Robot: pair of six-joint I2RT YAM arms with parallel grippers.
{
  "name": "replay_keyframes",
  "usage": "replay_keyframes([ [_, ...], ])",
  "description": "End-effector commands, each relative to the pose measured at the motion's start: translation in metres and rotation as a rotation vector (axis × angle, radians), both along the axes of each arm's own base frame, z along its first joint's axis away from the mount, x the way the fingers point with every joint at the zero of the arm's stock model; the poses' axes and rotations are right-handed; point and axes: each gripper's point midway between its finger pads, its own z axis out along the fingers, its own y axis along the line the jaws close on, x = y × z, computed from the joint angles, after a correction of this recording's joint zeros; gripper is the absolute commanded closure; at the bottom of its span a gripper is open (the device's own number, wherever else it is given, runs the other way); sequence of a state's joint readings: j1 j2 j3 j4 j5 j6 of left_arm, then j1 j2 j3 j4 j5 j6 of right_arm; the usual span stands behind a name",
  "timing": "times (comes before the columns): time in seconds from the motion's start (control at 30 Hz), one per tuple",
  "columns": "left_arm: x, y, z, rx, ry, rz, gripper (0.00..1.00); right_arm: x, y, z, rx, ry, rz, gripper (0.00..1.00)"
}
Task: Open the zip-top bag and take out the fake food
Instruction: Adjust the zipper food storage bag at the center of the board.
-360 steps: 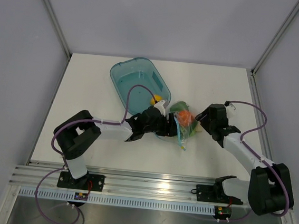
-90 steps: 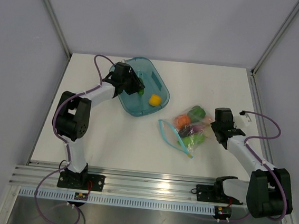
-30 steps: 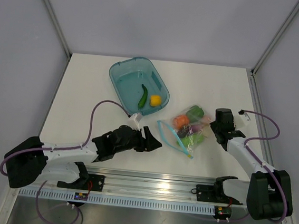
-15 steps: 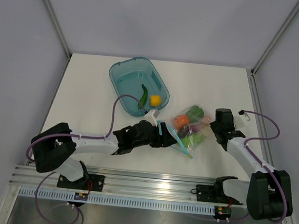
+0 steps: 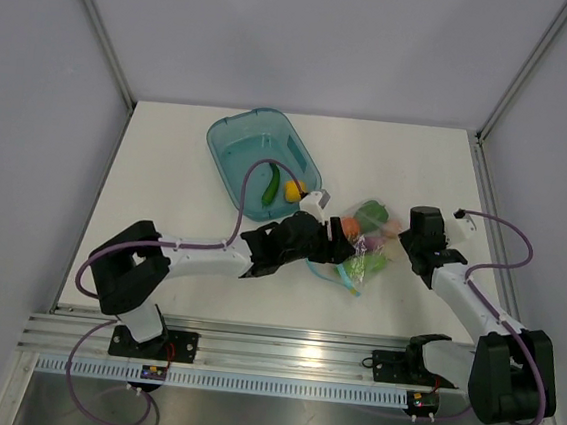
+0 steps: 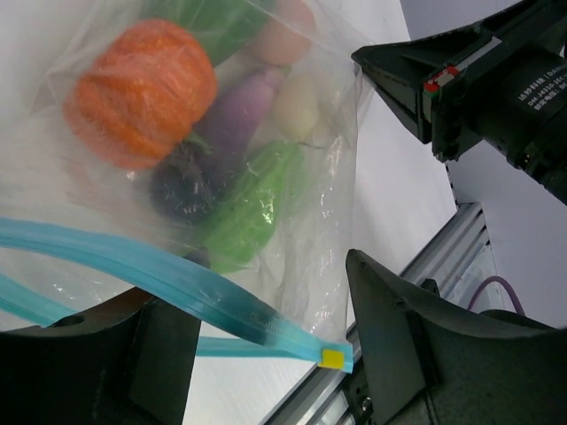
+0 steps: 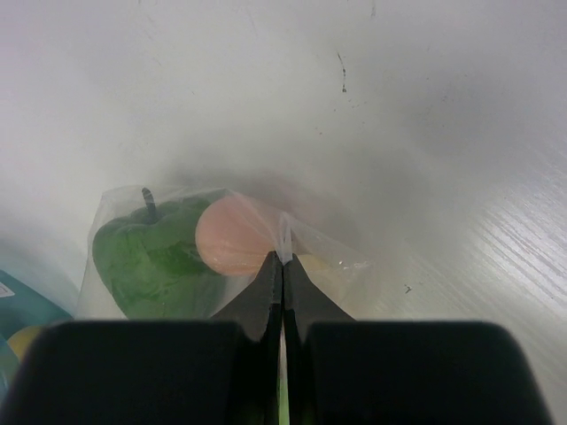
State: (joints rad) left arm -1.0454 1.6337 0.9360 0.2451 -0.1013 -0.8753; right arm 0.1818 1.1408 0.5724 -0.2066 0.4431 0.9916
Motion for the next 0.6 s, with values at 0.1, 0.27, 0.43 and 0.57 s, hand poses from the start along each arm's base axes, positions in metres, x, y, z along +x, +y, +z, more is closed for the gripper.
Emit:
replay_keyframes([
  [0.1, 0.031, 0.002, 0.011, 0.049, -0.122, 0.046, 0.34, -0.005, -0.005, 0.012, 0.020, -0.050, -0.039, 1.00],
  [0.27, 0.055, 0.011, 0.002, 0.082, -0.129, 0.060, 0.40, -0.010, -0.008, 0.017, 0.020, -0.072, -0.051, 1.00],
  [0.43, 0.063, 0.025, 0.001, 0.084, -0.172, 0.084, 0.46, -0.011, -0.008, 0.016, 0.028, -0.076, -0.056, 1.00],
  [0.57, 0.066, 0.029, 0.026, 0.037, -0.243, 0.094, 0.53, -0.011, -0.007, 0.014, 0.029, -0.066, -0.055, 1.00],
])
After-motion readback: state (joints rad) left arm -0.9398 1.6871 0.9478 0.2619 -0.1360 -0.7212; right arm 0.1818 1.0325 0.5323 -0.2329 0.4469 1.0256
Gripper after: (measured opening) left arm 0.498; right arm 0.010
